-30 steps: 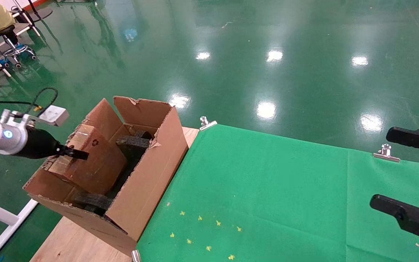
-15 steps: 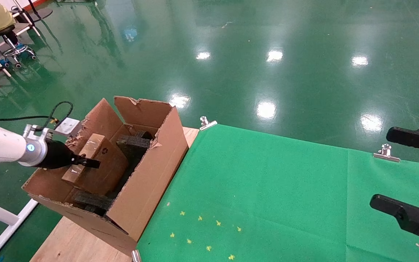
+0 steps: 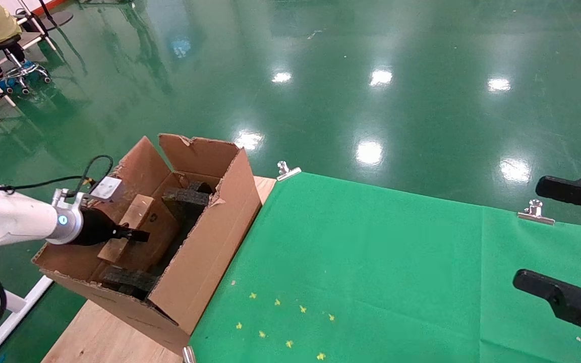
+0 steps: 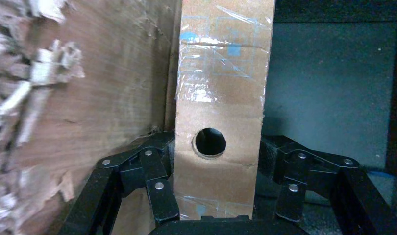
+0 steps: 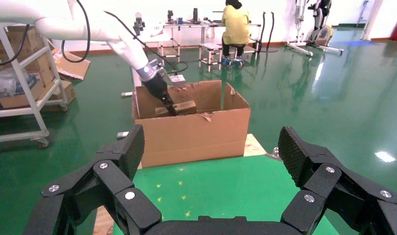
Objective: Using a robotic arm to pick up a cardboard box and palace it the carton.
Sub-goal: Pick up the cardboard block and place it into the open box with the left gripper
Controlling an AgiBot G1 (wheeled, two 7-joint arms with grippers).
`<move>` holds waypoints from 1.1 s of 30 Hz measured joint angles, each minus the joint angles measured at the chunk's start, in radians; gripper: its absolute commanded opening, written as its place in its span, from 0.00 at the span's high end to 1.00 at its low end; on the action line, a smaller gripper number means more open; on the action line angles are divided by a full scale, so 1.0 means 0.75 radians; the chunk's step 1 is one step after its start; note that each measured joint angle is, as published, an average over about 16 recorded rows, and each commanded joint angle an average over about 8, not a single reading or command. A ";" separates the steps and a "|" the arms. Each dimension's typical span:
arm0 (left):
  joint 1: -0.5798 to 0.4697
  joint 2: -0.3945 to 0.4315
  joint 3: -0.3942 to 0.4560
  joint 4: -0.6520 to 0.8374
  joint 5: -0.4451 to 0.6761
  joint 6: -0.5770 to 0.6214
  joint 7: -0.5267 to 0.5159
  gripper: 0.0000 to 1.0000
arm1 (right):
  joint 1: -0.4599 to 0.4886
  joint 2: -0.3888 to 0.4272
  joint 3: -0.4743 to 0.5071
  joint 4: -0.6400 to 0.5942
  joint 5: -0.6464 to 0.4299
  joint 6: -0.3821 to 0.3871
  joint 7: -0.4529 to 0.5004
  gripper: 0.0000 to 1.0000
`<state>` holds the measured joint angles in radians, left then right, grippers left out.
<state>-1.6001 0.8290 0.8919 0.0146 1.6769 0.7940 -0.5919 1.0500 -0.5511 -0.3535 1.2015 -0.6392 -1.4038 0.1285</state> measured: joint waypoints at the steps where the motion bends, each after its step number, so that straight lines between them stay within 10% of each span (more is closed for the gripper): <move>1: 0.006 0.002 -0.001 0.000 -0.002 -0.006 -0.001 0.44 | 0.000 0.000 0.000 0.000 0.000 0.000 0.000 0.00; 5: 0.024 0.009 -0.005 -0.001 -0.008 -0.022 -0.005 0.00 | 0.000 0.000 0.000 0.000 0.000 0.000 0.000 0.00; 33: -0.052 -0.009 0.011 -0.028 0.015 0.013 0.005 0.00 | 0.000 0.000 0.000 0.000 0.000 0.000 0.000 0.00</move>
<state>-1.6392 0.8225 0.9004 -0.0062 1.6885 0.8038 -0.5881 1.0498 -0.5510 -0.3535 1.2014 -0.6390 -1.4036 0.1285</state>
